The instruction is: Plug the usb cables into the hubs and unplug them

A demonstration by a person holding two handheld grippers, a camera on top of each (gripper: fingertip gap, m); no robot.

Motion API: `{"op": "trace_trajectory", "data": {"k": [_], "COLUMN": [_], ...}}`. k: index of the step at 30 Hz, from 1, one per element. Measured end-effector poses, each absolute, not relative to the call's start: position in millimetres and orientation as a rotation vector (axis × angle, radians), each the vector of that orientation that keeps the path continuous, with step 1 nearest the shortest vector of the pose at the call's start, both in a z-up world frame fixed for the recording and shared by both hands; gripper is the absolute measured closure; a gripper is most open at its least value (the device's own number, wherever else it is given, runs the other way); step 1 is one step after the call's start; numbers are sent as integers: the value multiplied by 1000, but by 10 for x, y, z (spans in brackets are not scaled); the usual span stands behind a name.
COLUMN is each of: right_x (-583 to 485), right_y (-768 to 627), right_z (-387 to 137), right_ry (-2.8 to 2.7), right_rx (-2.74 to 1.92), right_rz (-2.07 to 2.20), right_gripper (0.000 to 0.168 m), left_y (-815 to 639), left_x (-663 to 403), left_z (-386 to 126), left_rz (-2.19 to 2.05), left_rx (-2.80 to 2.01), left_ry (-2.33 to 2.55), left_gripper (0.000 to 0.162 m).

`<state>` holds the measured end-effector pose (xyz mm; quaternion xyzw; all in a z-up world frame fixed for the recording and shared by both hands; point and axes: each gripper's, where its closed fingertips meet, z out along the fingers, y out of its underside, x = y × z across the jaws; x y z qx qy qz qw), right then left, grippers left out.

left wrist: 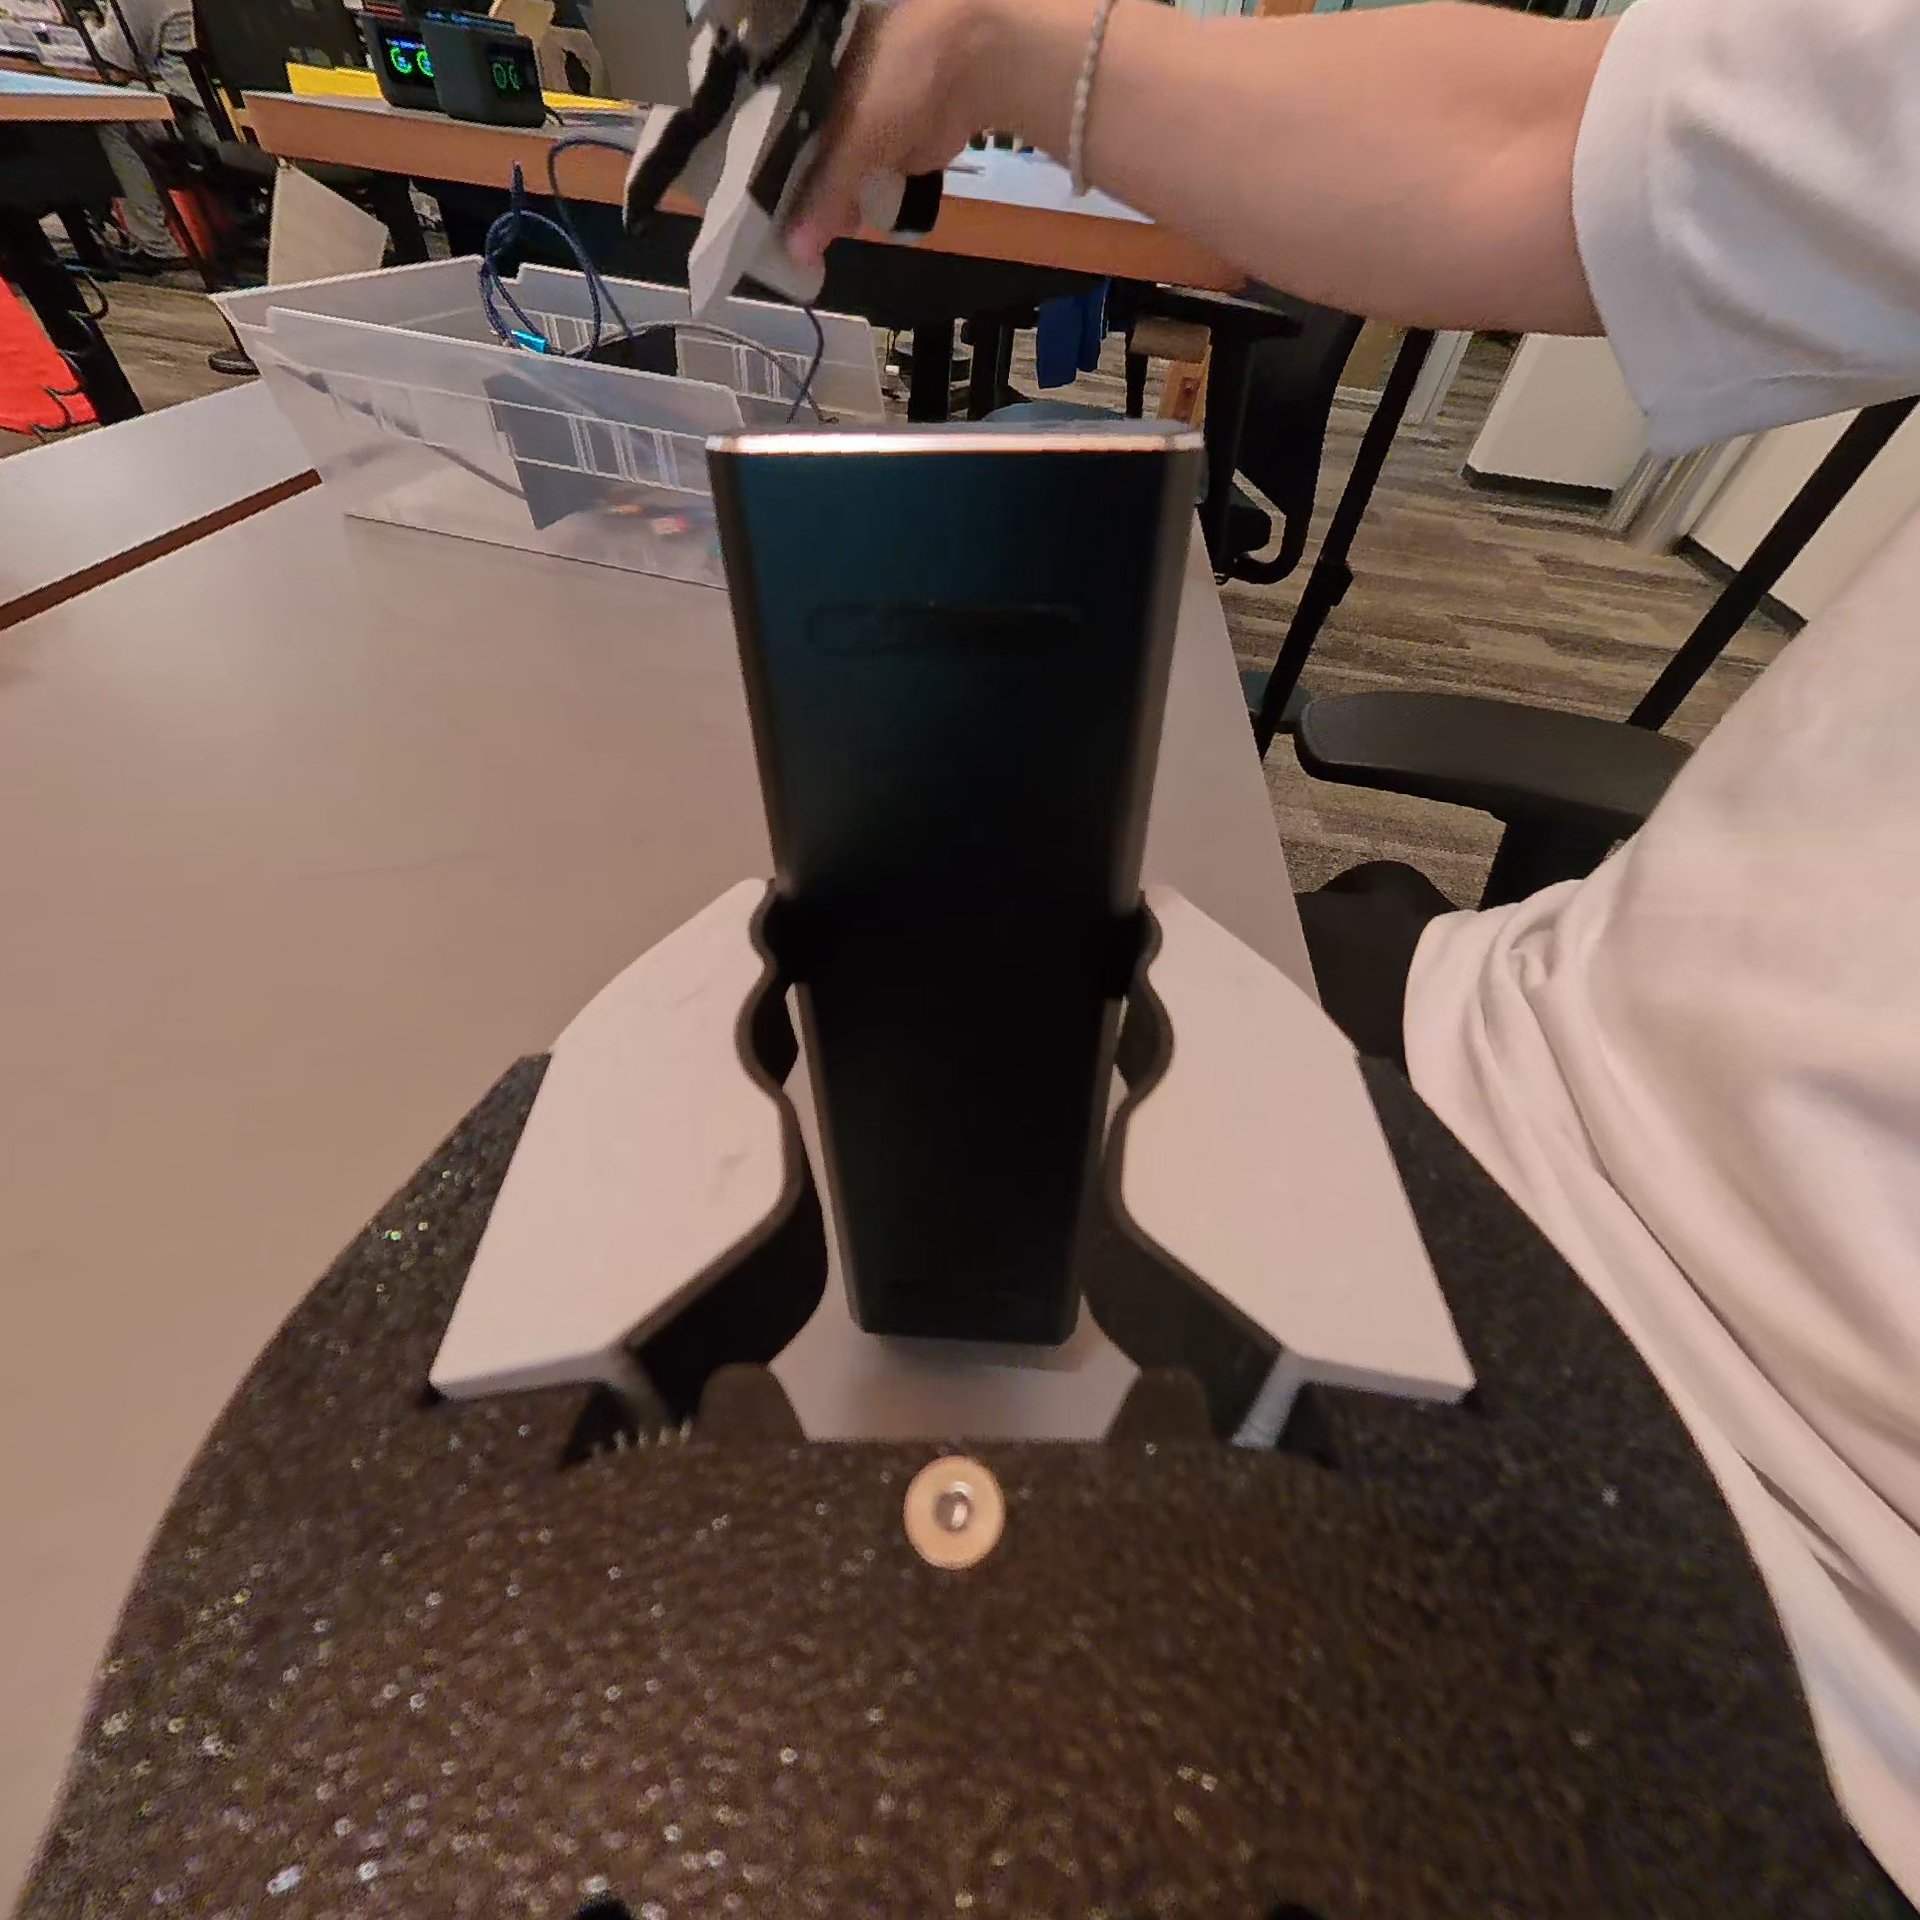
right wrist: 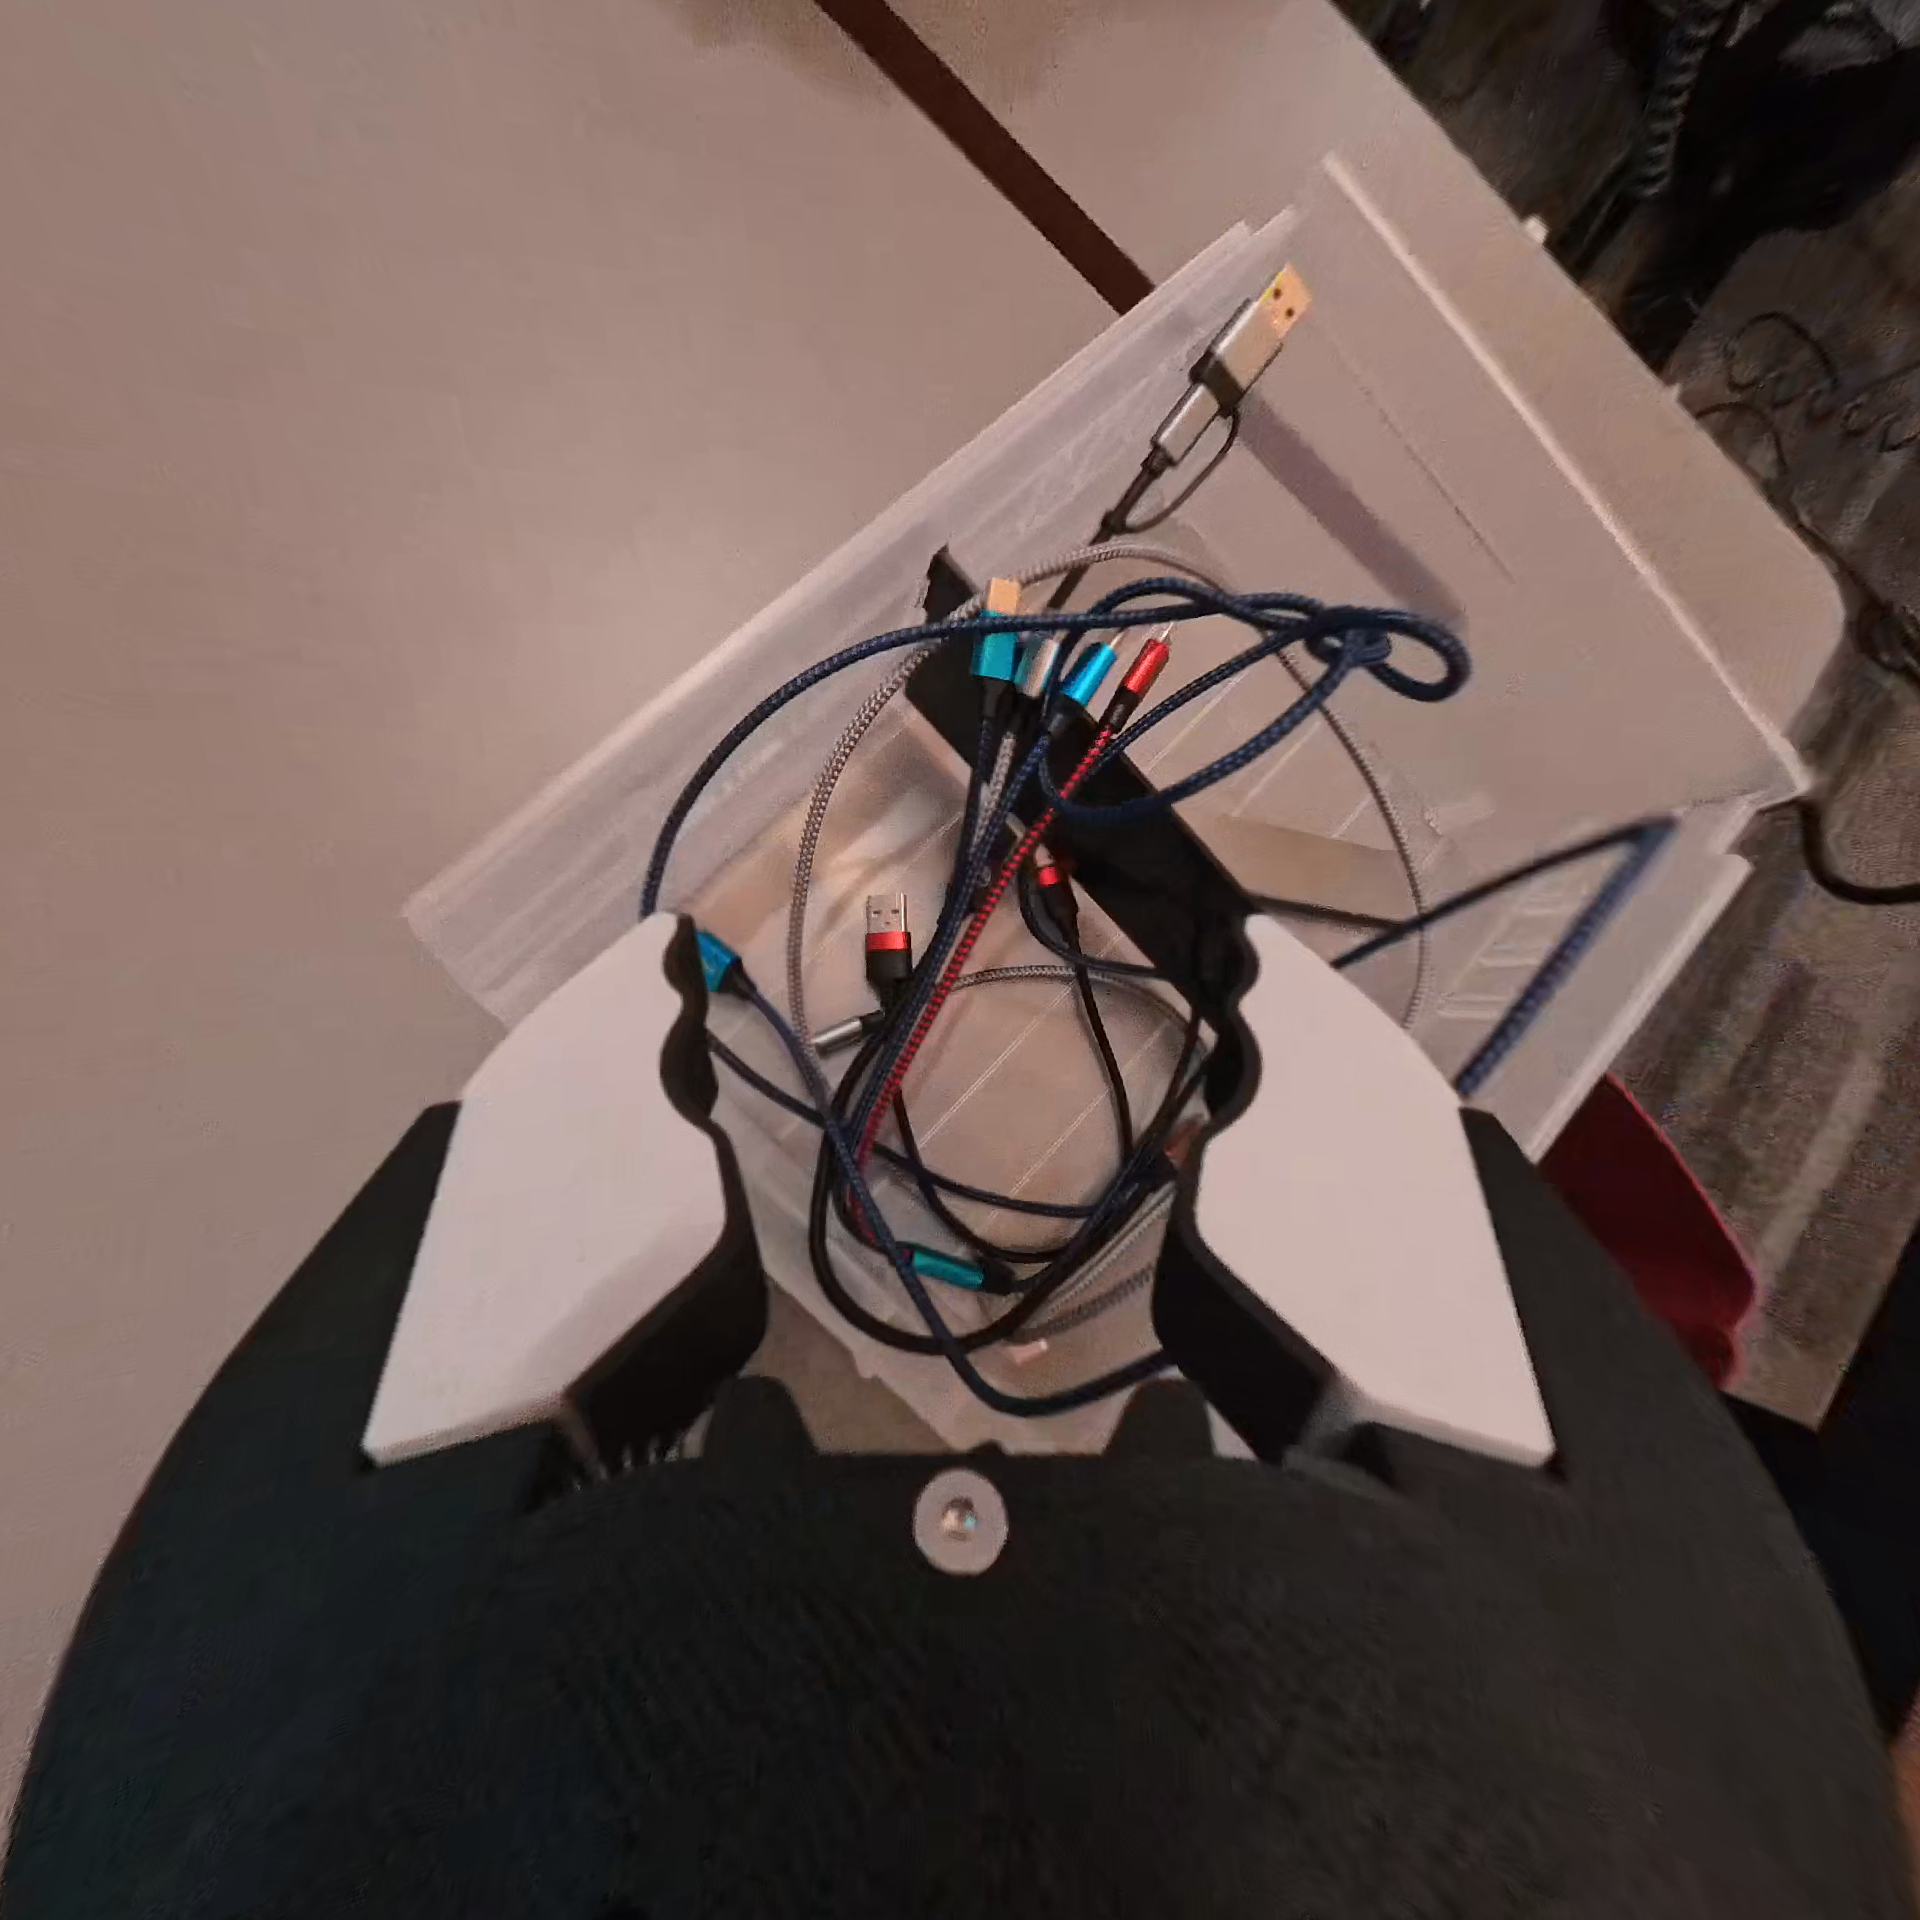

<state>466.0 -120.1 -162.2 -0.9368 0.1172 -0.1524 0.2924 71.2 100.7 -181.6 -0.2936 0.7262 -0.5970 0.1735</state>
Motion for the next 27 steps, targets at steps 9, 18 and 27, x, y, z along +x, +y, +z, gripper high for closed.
{"op": "trace_trajectory", "data": {"k": [9,18,27], "right_x": [3008,673,469], "right_y": [-235,875,1062], "right_z": [-857,-1034,-1098], "right_ry": [4,-426,-496], "right_rx": [-2041,-1697,-1682], "right_rz": [-149,312,244], "right_gripper": [76,87,106], "left_y": [913,739,714], "left_x": [770,743,680], "left_z": [-1767,-1755,-1627], "left_rz": [-1703,-1690,-1705], "left_rx": [-817,-741,-642], "left_ry": [2034,2073,2035], "left_gripper": [103,103,103]}}
